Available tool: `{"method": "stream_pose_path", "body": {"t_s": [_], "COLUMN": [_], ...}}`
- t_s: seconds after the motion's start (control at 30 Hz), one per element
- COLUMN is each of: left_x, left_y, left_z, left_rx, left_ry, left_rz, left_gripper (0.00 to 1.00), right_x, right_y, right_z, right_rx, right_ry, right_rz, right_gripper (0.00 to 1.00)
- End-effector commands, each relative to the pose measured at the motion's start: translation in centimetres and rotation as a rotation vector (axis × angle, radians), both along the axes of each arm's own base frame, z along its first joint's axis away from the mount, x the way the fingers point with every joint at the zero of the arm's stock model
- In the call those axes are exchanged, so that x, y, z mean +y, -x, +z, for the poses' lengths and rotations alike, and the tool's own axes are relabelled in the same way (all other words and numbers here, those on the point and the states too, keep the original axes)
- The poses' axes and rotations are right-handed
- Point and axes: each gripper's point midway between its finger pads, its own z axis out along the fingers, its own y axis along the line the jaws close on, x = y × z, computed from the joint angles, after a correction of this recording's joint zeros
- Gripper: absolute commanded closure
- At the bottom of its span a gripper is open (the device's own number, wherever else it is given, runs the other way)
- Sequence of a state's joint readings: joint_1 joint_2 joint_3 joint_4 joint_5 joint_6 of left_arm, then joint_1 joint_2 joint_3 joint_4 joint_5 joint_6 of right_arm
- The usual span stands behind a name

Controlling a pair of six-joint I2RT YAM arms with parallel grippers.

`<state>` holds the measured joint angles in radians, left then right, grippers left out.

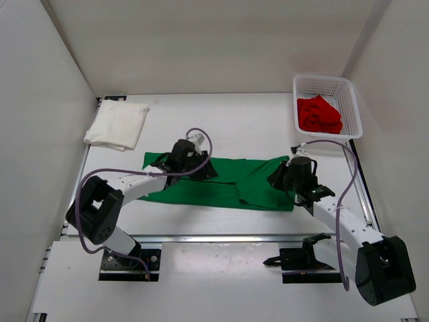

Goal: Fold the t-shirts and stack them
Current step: Fold the other side of the tshirt into a rectangle

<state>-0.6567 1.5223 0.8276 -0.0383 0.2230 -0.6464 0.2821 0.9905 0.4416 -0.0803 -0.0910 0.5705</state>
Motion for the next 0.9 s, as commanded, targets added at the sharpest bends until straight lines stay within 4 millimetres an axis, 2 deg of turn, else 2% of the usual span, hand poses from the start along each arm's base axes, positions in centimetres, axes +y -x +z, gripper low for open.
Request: {"method": "stream_pose_path", "body": {"t_s": [0.0, 0.03, 0.07, 0.13, 0.17, 0.23, 0.27, 0.3, 0.33, 0.47, 0.63, 0.73, 0.8, 0.87], "left_x": [1.5, 1.5, 1.3, 1.0, 1.2, 1.7, 2.0, 2.2, 2.3, 3.0, 4.8, 5.1, 5.0, 4.9], "left_y": [-2.9, -2.7, -2.2, -1.4, -0.7, -0.5, 0.1, 0.5, 0.9, 2.0, 1.9, 2.3, 2.2, 2.2], "left_z": [0.2, -0.2, -0.6, -0.2, -0.7, 0.5, 0.1, 0.1, 0.2, -0.2, 1.2, 1.2, 1.5, 1.3], "left_rx": [-0.020, -0.026, -0.033, -0.052, -0.039, -0.080, -0.075, -0.082, -0.087, -0.093, -0.128, -0.132, -0.142, -0.132], "left_ry": [0.060, 0.036, 0.015, 0.011, 0.007, 0.041, 0.039, 0.040, 0.038, 0.034, 0.088, 0.098, 0.109, 0.119], "left_rz": [0.045, 0.044, 0.032, 0.010, 0.005, 0.021, 0.020, 0.019, 0.013, 0.011, 0.051, 0.051, 0.044, 0.043], "left_gripper": [0.63, 0.65, 0.64, 0.63, 0.62, 0.59, 0.59, 0.58, 0.57, 0.56, 0.55, 0.55, 0.54, 0.55], "right_x": [2.7, 3.8, 4.1, 6.8, 7.4, 10.1, 10.9, 11.6, 12.3, 12.2, 11.0, 10.7, 11.0, 10.7], "right_y": [-0.1, 0.0, 0.4, 2.0, 2.7, 4.5, 4.6, 5.4, 5.0, 3.5, 3.0, 3.3, 3.1, 3.3], "right_z": [0.2, 0.3, -0.4, 0.0, -0.3, 0.5, 0.9, 0.2, 0.9, -0.8, -3.1, -3.4, -2.9, -3.1], "right_rx": [0.002, 0.008, 0.039, 0.029, 0.035, -0.003, -0.017, 0.008, -0.009, 0.054, 0.159, 0.164, 0.150, 0.161], "right_ry": [0.001, 0.006, 0.029, 0.076, 0.106, 0.172, 0.179, 0.193, 0.186, 0.236, 0.296, 0.329, 0.315, 0.323], "right_rz": [0.114, 0.162, 0.175, 0.296, 0.321, 0.446, 0.481, 0.519, 0.539, 0.552, 0.550, 0.542, 0.540, 0.542], "right_gripper": [1.00, 1.00, 1.00, 1.00, 1.00, 1.00, 1.00, 1.00, 1.00, 0.99, 0.97, 0.97, 0.96, 0.92]}}
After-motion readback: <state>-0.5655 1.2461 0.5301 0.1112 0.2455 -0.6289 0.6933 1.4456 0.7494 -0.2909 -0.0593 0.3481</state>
